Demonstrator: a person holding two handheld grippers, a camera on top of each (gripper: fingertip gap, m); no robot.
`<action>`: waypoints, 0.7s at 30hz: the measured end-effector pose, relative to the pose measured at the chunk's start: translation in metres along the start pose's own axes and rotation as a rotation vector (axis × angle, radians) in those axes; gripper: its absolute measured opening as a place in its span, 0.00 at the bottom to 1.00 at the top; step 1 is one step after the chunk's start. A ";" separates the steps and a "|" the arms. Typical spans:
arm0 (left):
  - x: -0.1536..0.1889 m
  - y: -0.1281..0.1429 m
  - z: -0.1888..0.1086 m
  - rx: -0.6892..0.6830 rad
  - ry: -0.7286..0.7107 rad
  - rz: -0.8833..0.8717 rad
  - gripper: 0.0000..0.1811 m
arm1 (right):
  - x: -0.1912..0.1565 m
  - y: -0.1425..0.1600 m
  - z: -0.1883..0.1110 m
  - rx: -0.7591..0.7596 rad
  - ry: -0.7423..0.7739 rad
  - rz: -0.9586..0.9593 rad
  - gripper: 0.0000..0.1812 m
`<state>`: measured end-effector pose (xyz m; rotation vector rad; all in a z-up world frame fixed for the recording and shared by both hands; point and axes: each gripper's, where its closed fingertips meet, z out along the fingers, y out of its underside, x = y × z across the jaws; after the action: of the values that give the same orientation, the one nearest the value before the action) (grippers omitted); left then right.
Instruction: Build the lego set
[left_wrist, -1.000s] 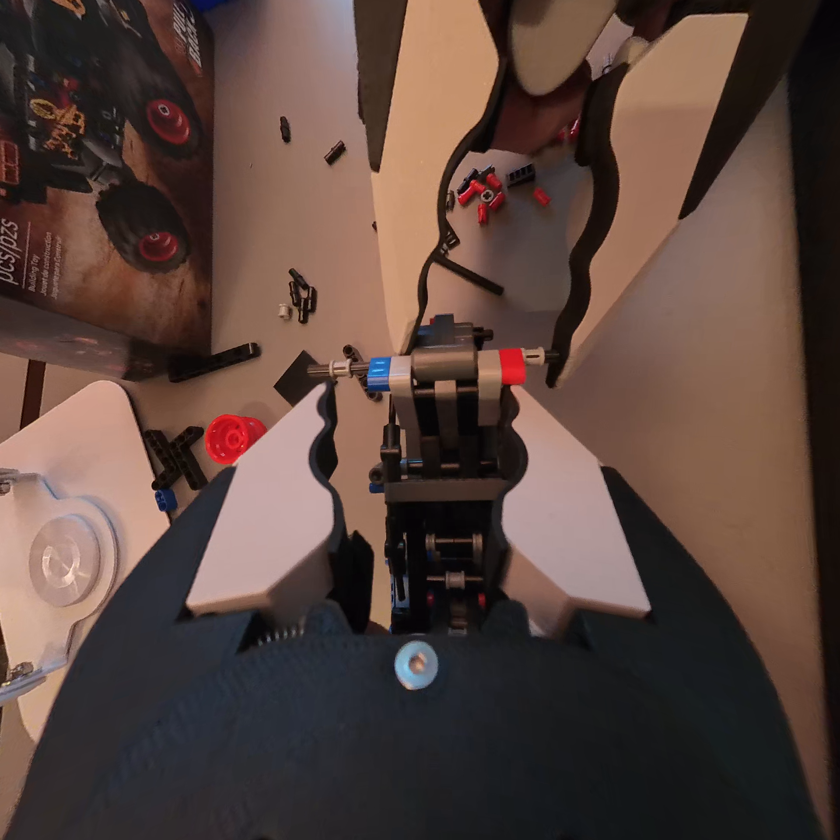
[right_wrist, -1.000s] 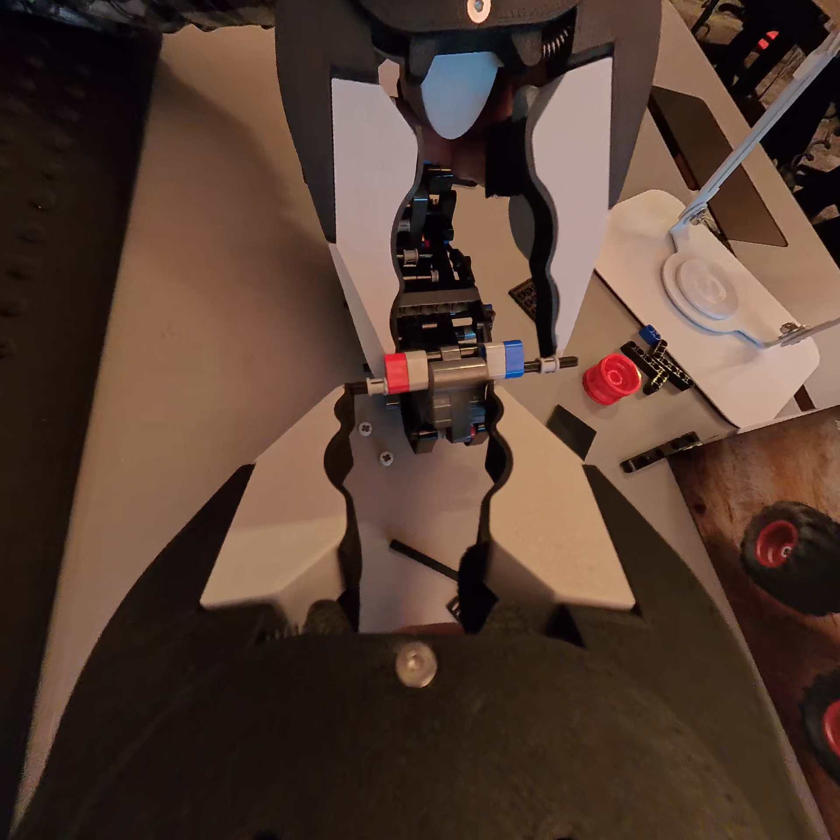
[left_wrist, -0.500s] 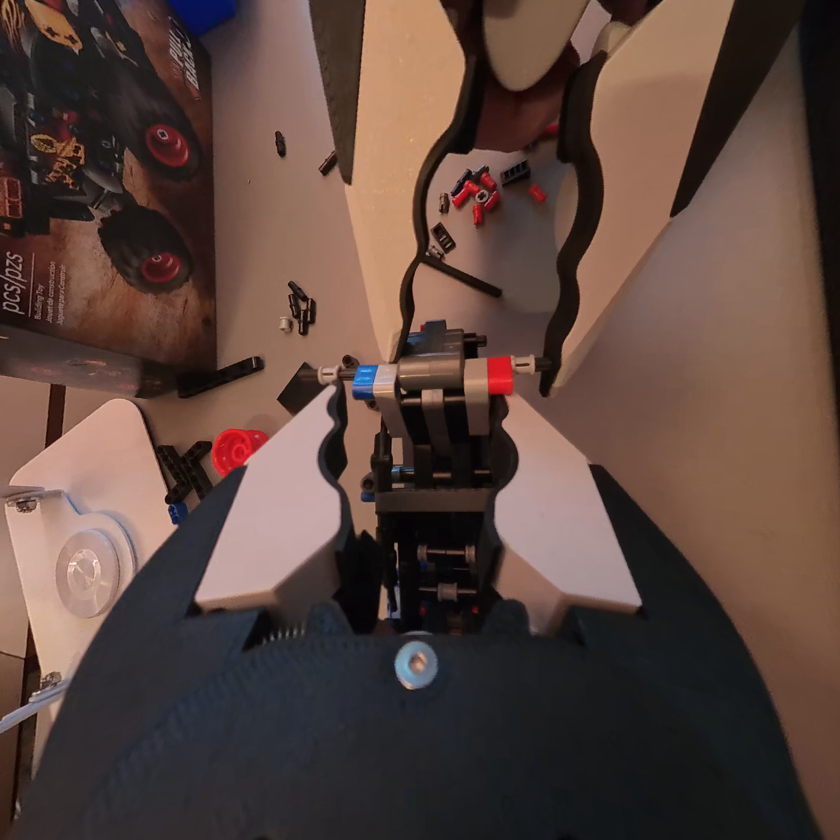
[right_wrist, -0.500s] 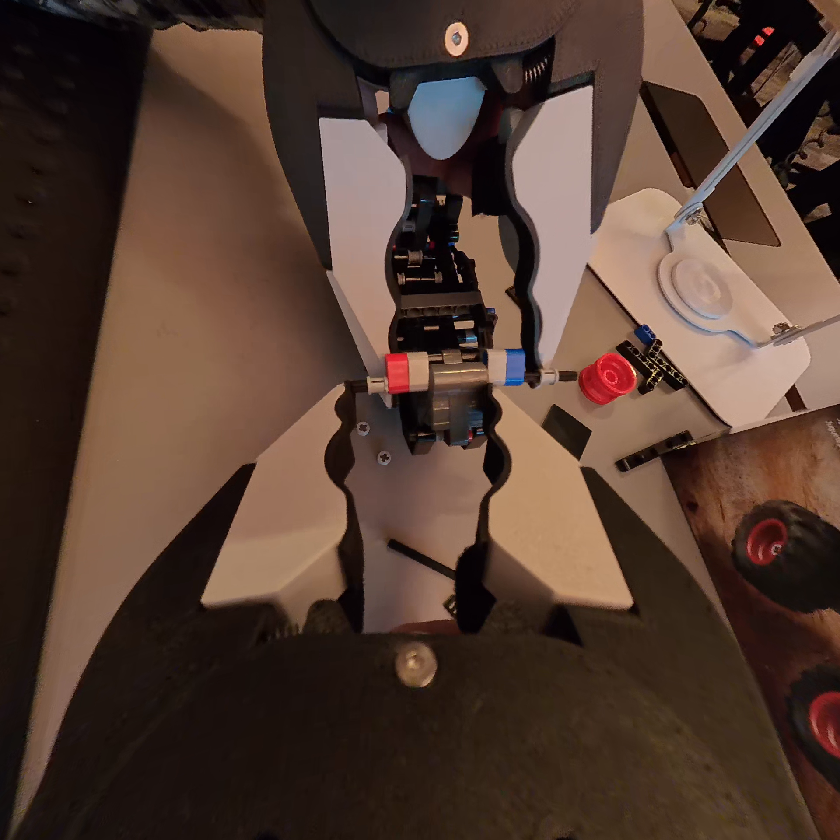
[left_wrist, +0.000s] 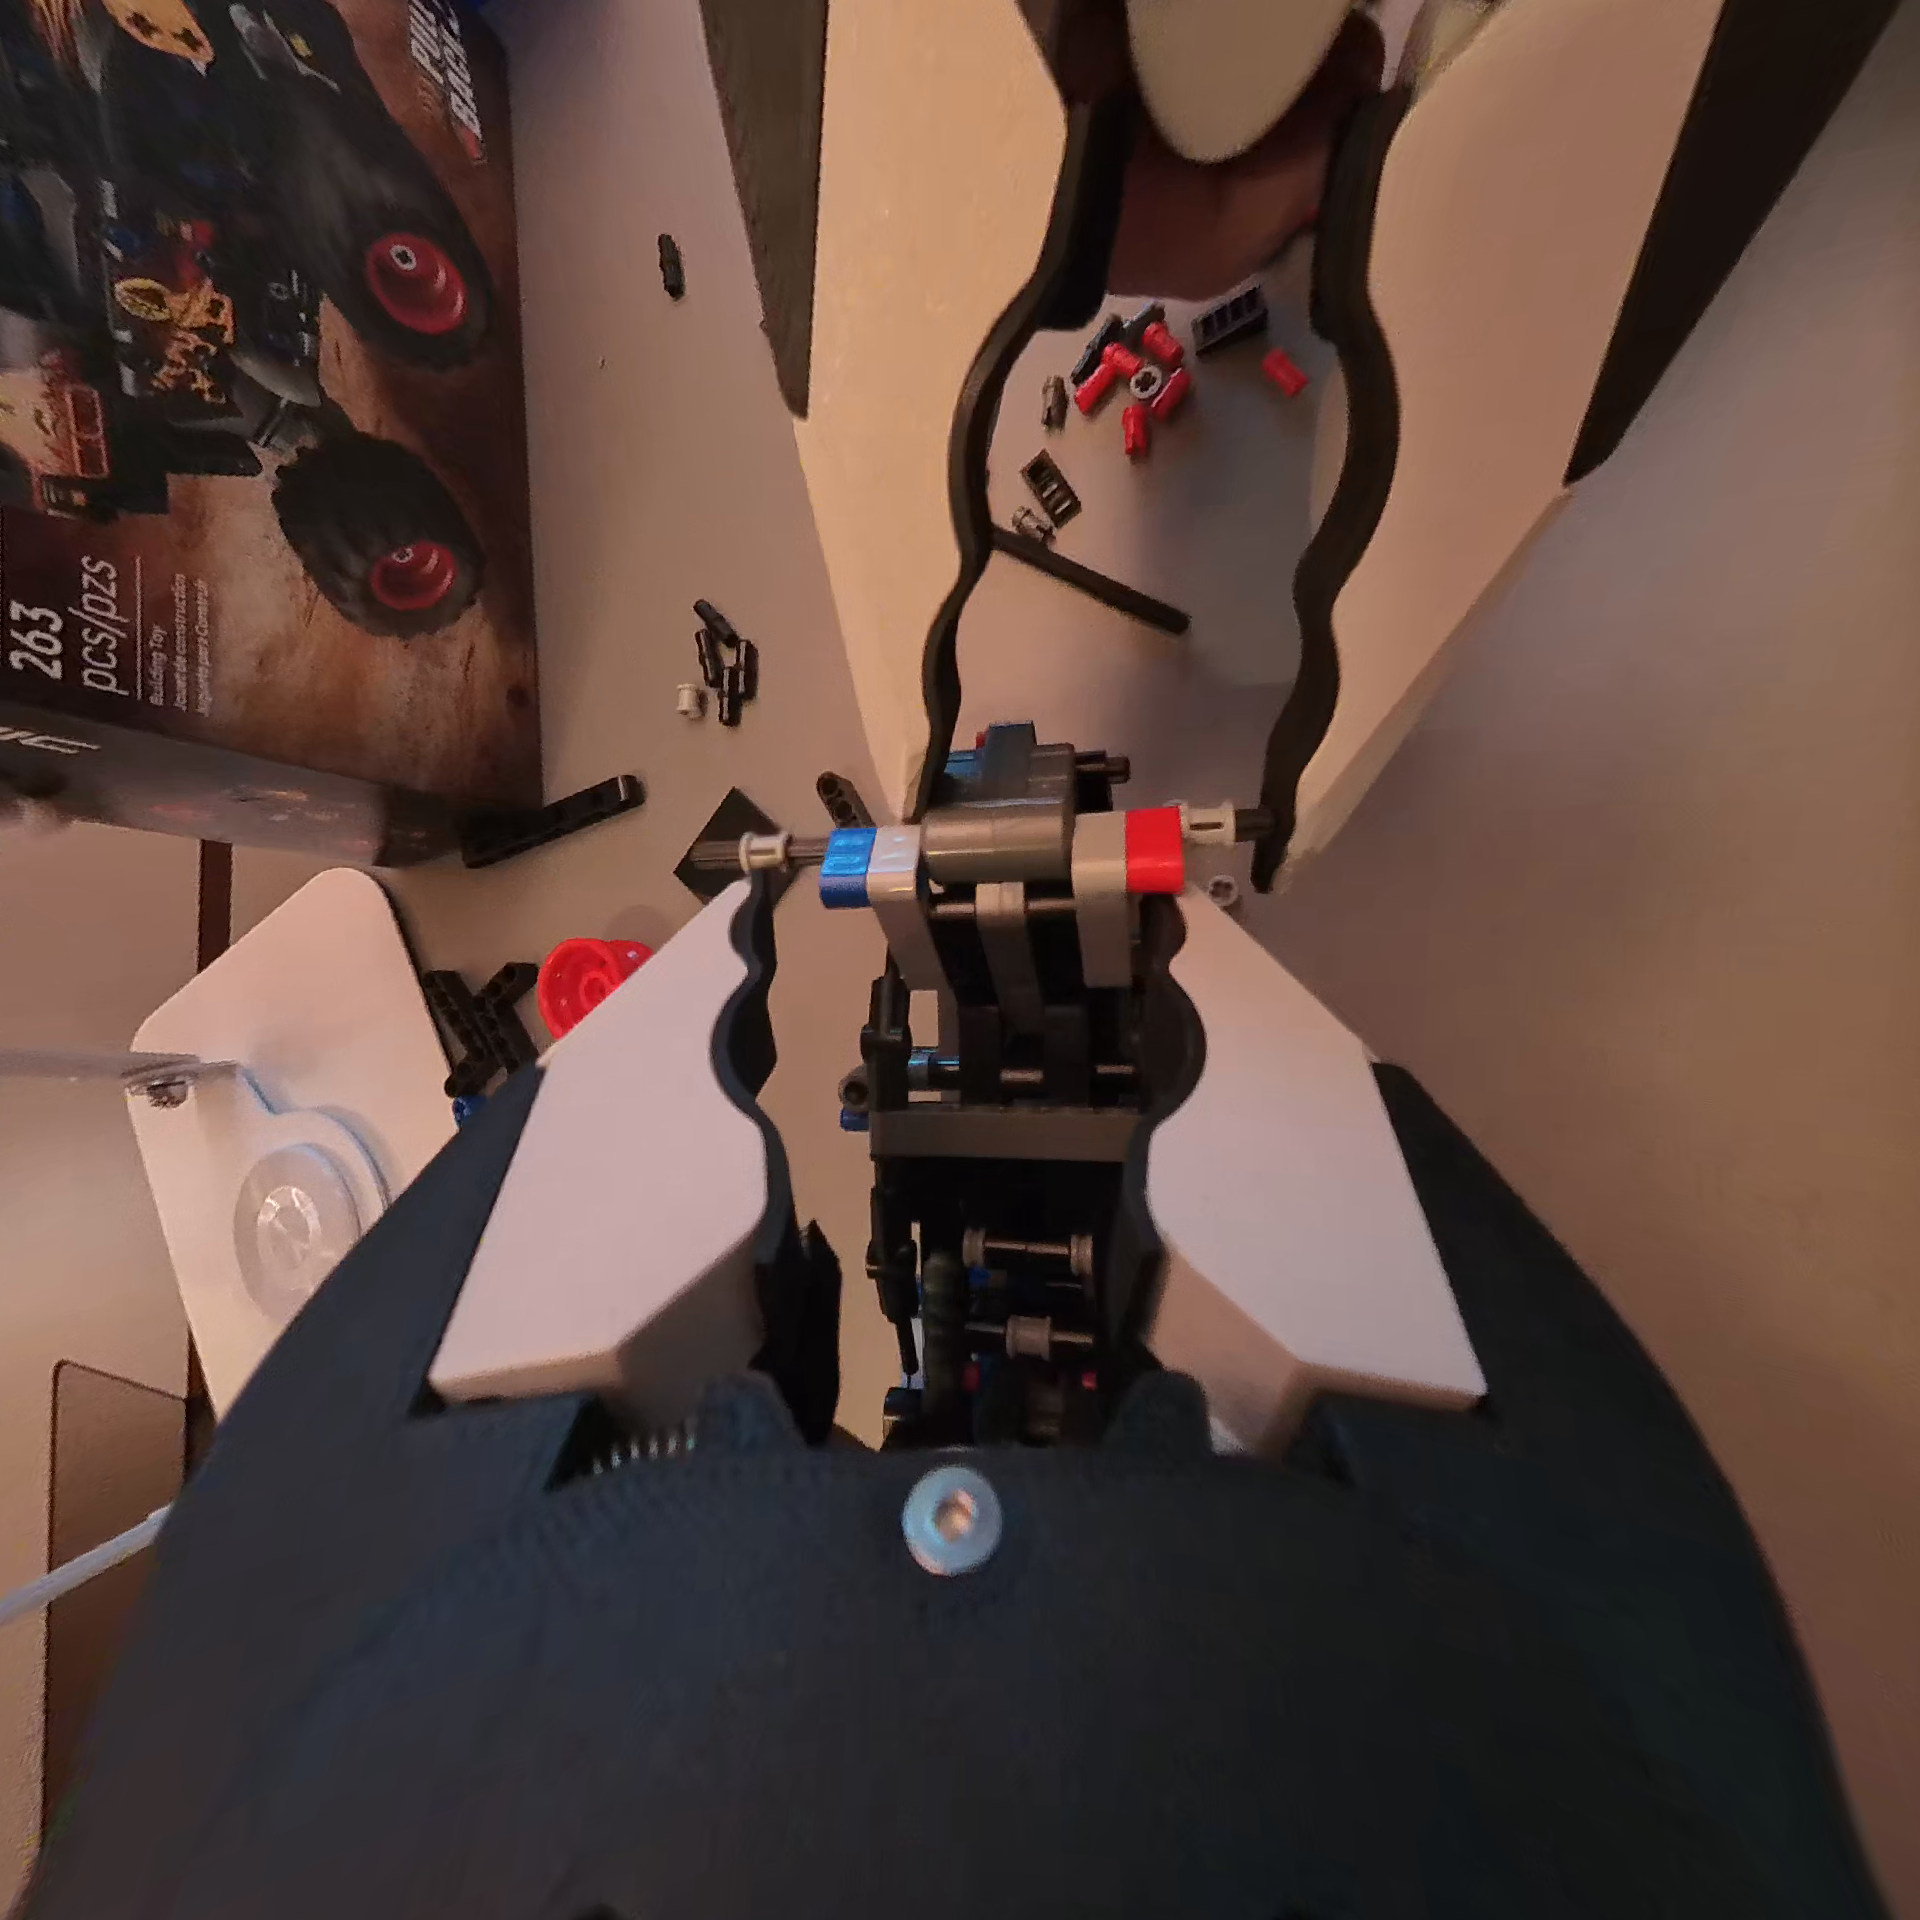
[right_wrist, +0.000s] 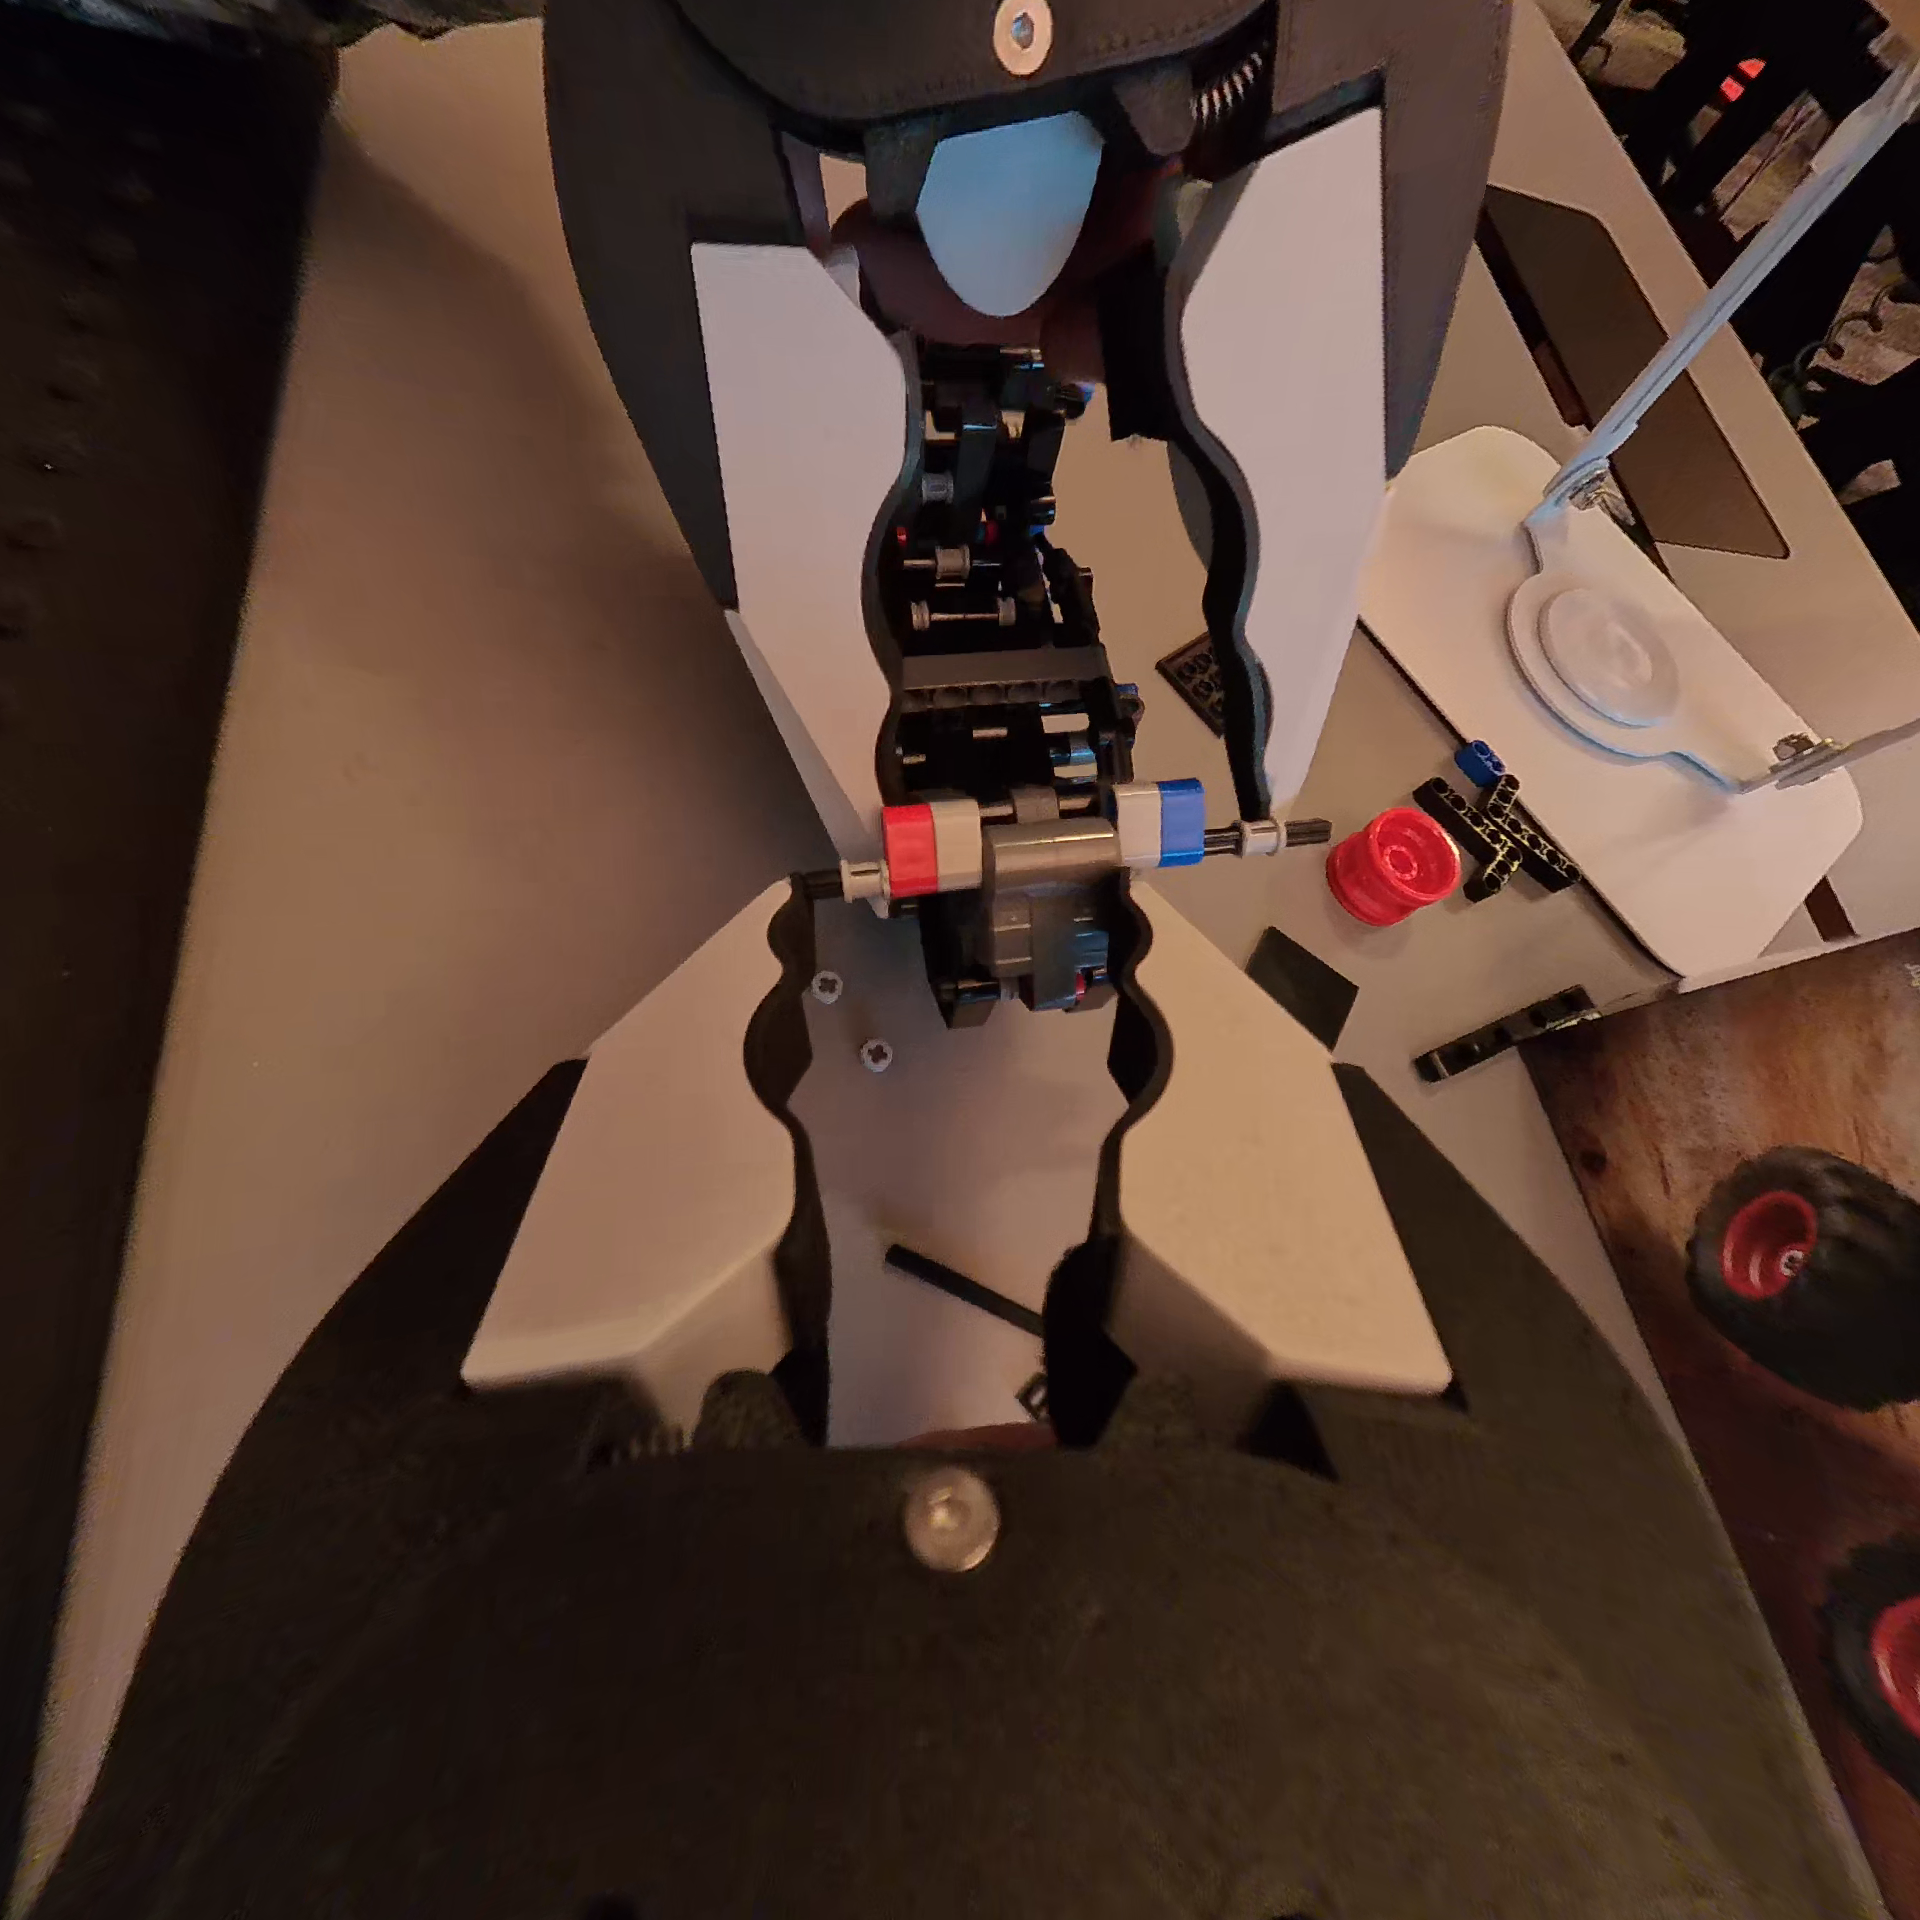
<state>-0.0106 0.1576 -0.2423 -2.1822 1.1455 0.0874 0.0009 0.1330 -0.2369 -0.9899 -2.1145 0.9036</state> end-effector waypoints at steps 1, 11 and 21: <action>0.000 0.001 0.000 0.000 0.007 -0.007 0.38 | 0.000 0.000 0.001 0.000 -0.001 0.002 0.31; -0.004 0.003 -0.001 0.003 -0.014 -0.040 0.44 | 0.001 -0.002 0.002 0.006 -0.003 0.016 0.31; -0.003 -0.001 0.002 0.014 -0.036 0.037 0.37 | 0.003 -0.001 0.001 -0.008 0.017 0.001 0.30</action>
<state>-0.0110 0.1613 -0.2419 -2.1386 1.1632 0.1341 -0.0017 0.1345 -0.2357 -0.9996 -2.1052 0.8839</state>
